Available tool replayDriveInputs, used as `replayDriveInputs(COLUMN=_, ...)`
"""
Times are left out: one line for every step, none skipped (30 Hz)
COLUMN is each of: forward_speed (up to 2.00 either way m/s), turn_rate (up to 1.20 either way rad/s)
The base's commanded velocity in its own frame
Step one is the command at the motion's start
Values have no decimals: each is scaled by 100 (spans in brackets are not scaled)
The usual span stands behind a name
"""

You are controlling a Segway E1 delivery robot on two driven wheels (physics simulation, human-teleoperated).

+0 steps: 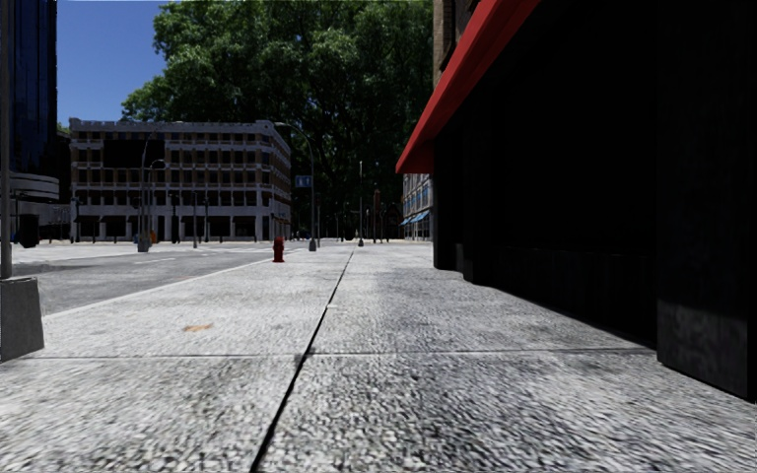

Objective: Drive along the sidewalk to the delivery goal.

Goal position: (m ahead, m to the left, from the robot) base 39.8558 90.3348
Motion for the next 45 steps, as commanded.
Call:
replayDriveInputs(forward_speed=200, turn_rate=0)
replayDriveInputs(forward_speed=200, turn_rate=0)
replayDriveInputs(forward_speed=200, turn_rate=0)
replayDriveInputs(forward_speed=200, turn_rate=0)
replayDriveInputs(forward_speed=200, turn_rate=0)
replayDriveInputs(forward_speed=200, turn_rate=0)
replayDriveInputs(forward_speed=200, turn_rate=0)
replayDriveInputs(forward_speed=200, turn_rate=0)
replayDriveInputs(forward_speed=200, turn_rate=0)
replayDriveInputs(forward_speed=200, turn_rate=0)
replayDriveInputs(forward_speed=200, turn_rate=0)
replayDriveInputs(forward_speed=200, turn_rate=0)
replayDriveInputs(forward_speed=200, turn_rate=0)
replayDriveInputs(forward_speed=200, turn_rate=0)
replayDriveInputs(forward_speed=200, turn_rate=0)
replayDriveInputs(forward_speed=200, turn_rate=0)
replayDriveInputs(forward_speed=200, turn_rate=0)
replayDriveInputs(forward_speed=200, turn_rate=0)
replayDriveInputs(forward_speed=200, turn_rate=0)
replayDriveInputs(forward_speed=200, turn_rate=0)
replayDriveInputs(forward_speed=200, turn_rate=0)
replayDriveInputs(forward_speed=200, turn_rate=0)
replayDriveInputs(forward_speed=200, turn_rate=0)
replayDriveInputs(forward_speed=200, turn_rate=0)
replayDriveInputs(forward_speed=200, turn_rate=0)
replayDriveInputs(forward_speed=200, turn_rate=0)
replayDriveInputs(forward_speed=200, turn_rate=0)
replayDriveInputs(forward_speed=200, turn_rate=0)
replayDriveInputs(forward_speed=200, turn_rate=0)
replayDriveInputs(forward_speed=200, turn_rate=0)
replayDriveInputs(forward_speed=200, turn_rate=0)
replayDriveInputs(forward_speed=200, turn_rate=0)
replayDriveInputs(forward_speed=200, turn_rate=0)
replayDriveInputs(forward_speed=200, turn_rate=0)
replayDriveInputs(forward_speed=200, turn_rate=0)
replayDriveInputs(forward_speed=200, turn_rate=0)
replayDriveInputs(forward_speed=200, turn_rate=0)
replayDriveInputs(forward_speed=200, turn_rate=0)
replayDriveInputs(forward_speed=200, turn_rate=0)
replayDriveInputs(forward_speed=200, turn_rate=0)
replayDriveInputs(forward_speed=200, turn_rate=0)
replayDriveInputs(forward_speed=200, turn_rate=0)
replayDriveInputs(forward_speed=200, turn_rate=0)
replayDriveInputs(forward_speed=200, turn_rate=0)
replayDriveInputs(forward_speed=200, turn_rate=0)
